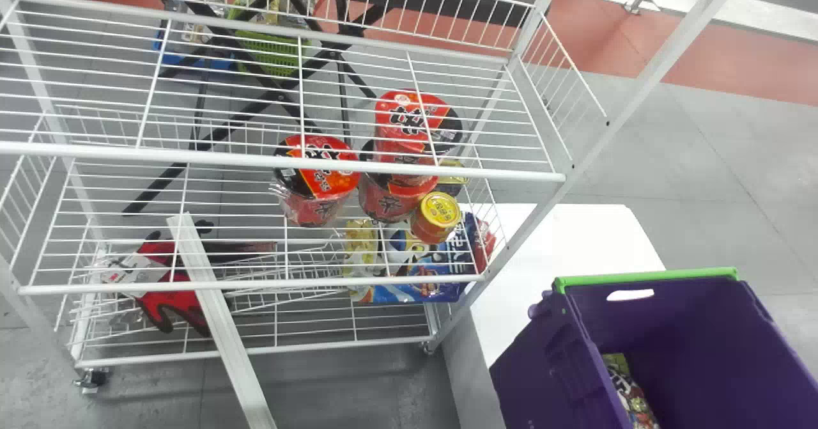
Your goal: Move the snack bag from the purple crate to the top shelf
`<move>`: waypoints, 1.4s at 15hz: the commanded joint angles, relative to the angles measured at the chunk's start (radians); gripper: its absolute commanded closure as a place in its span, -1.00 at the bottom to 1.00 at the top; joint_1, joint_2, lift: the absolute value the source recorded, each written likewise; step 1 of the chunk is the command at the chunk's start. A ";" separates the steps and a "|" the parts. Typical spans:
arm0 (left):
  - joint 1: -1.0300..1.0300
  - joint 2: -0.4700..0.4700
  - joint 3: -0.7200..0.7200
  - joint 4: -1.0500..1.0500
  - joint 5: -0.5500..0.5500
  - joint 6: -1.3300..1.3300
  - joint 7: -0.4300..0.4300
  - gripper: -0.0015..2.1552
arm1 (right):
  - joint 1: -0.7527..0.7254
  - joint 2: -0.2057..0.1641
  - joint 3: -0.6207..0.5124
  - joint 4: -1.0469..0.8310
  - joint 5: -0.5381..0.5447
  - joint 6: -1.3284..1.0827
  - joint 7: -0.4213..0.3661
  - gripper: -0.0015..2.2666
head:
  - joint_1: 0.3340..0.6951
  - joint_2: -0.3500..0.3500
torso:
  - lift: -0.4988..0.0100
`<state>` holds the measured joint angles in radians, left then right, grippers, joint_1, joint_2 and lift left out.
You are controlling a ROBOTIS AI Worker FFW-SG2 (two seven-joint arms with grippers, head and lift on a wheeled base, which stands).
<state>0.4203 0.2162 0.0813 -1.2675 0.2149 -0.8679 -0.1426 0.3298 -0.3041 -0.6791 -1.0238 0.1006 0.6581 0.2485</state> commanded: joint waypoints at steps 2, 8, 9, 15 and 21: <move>0.000 0.000 0.000 0.005 0.000 -0.013 0.000 -0.91 | 0.000 0.000 0.006 0.008 0.005 -0.018 0.002 -0.94 | 1.00 -1.00 | -0.81; 0.000 0.000 0.000 0.008 0.000 -0.029 -0.002 -0.91 | -0.002 0.002 0.003 0.008 0.001 -0.024 0.006 -0.75 | 1.00 -1.00 | -0.81; 0.000 0.000 0.000 0.008 0.000 -0.029 -0.002 -0.91 | -0.002 0.003 0.003 0.008 -0.002 -0.024 0.006 -0.67 | 1.00 -1.00 | -0.81; 0.000 0.002 0.002 0.008 0.000 -0.029 0.000 -0.91 | -0.002 0.025 -0.002 -0.009 -0.002 -0.036 0.014 0.49 | 1.00 -1.00 | -0.81; 0.000 -0.003 0.002 0.007 0.000 -0.029 0.001 -0.91 | 0.032 0.065 -0.036 -0.128 -0.002 0.038 0.080 0.83 | 1.00 -1.00 | -0.81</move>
<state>0.4203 0.2152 0.0828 -1.2591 0.2147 -0.8965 -0.1412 0.3468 -0.2564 -0.6952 -1.0964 0.0985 0.6498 0.2625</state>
